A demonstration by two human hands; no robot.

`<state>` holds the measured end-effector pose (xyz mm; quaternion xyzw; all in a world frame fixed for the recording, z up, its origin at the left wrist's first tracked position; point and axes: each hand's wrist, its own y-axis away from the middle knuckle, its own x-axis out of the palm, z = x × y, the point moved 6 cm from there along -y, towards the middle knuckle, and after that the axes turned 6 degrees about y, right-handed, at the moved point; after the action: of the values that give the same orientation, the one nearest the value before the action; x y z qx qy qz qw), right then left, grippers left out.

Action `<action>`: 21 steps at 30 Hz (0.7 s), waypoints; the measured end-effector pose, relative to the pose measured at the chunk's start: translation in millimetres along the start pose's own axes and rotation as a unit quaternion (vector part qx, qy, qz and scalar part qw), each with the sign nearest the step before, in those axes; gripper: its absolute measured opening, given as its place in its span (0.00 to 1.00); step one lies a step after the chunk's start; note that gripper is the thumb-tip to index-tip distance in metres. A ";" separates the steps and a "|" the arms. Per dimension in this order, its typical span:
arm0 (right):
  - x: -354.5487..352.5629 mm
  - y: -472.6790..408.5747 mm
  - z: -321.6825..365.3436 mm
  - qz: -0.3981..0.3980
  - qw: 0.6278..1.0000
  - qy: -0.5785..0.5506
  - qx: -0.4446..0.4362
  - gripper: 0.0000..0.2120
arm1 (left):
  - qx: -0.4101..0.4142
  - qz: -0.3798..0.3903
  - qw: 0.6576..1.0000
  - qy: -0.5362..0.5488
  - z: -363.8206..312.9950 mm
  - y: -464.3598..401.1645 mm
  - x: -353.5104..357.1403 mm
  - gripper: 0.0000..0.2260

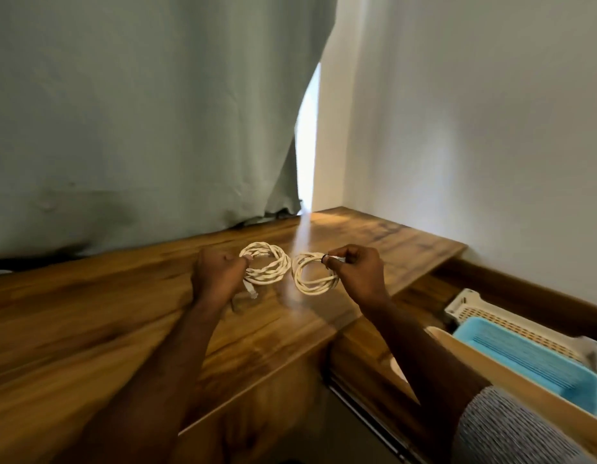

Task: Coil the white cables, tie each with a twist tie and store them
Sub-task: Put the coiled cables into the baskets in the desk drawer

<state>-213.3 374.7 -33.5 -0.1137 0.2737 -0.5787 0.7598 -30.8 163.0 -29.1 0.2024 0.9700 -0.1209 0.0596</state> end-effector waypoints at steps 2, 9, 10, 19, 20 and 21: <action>-37.0 -0.2 -19.2 -0.021 1.000 0.018 0.010 0.02 | 0.001 0.039 0.999 -0.006 -7.6 20.3 40.3 0.13; -166.4 8.8 -80.6 -0.085 0.992 0.071 0.066 0.03 | 0.000 0.175 0.984 0.024 -26.4 95.6 170.4 0.09; -186.0 11.2 -88.2 -0.098 0.989 0.075 0.075 0.03 | -0.004 0.195 0.980 0.026 -28.5 107.6 188.1 0.10; -306.6 40.9 -164.9 -0.166 0.967 0.117 0.151 0.04 | 0.025 0.409 0.909 -0.076 -24.5 205.4 306.9 0.10; -311.6 45.5 -174.1 -0.168 0.966 0.112 0.164 0.04 | 0.031 0.430 0.898 -0.093 -20.7 214.0 313.7 0.09; -314.8 49.0 -182.6 -0.170 0.963 0.108 0.177 0.03 | 0.036 0.449 0.886 -0.109 -16.8 221.6 318.7 0.08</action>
<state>-330.0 712.3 -118.5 0.0407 0.2236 -0.7476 0.6240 -232.0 484.9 -112.0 0.6039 0.7578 -0.1371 0.2053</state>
